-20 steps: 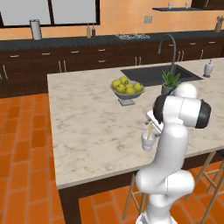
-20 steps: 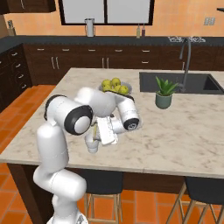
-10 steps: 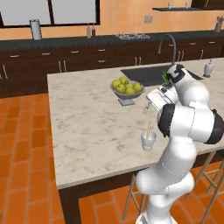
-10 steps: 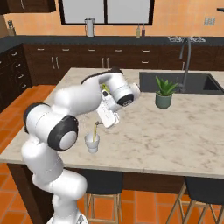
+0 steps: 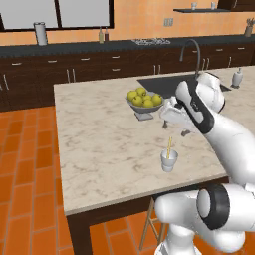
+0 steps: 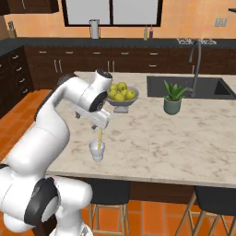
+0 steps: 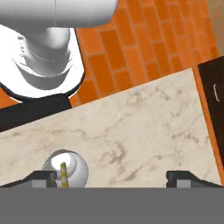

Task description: Take a straw from the drawer in front and place it inside the glass cup on the dining counter.

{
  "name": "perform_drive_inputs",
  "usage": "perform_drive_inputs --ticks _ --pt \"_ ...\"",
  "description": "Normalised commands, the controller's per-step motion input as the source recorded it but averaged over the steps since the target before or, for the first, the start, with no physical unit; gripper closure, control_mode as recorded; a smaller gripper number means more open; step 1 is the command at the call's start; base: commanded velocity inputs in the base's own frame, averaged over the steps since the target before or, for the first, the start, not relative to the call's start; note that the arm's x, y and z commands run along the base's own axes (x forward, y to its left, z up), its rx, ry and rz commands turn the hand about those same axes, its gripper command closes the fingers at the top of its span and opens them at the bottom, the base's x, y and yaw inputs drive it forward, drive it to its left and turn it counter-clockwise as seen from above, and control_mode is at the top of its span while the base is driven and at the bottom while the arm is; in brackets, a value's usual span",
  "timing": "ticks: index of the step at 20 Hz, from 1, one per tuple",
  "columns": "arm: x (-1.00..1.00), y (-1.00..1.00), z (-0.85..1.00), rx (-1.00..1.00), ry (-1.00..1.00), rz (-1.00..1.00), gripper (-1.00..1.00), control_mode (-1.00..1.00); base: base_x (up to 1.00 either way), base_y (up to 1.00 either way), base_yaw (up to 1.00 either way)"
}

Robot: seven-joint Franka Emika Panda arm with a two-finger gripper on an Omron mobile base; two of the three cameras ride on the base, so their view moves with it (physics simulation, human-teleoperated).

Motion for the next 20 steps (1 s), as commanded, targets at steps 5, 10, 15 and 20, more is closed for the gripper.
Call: perform_drive_inputs --ticks 5,10,15,20 --pt "-0.8 0.53 0.0 -0.42 -0.37 0.0 -1.0 -1.0 0.0 0.0 0.0" --pt "-0.58 0.43 0.0 -0.35 -0.25 0.0 -1.0 -1.0 0.0 0.0 0.0" --pt "-0.5 0.21 0.02 -0.23 -0.17 0.0 -1.0 -1.0 0.0 0.0 0.0" --pt "-0.4 0.0 0.03 -0.04 -0.03 0.0 -1.0 -1.0 0.0 0.0 0.0"
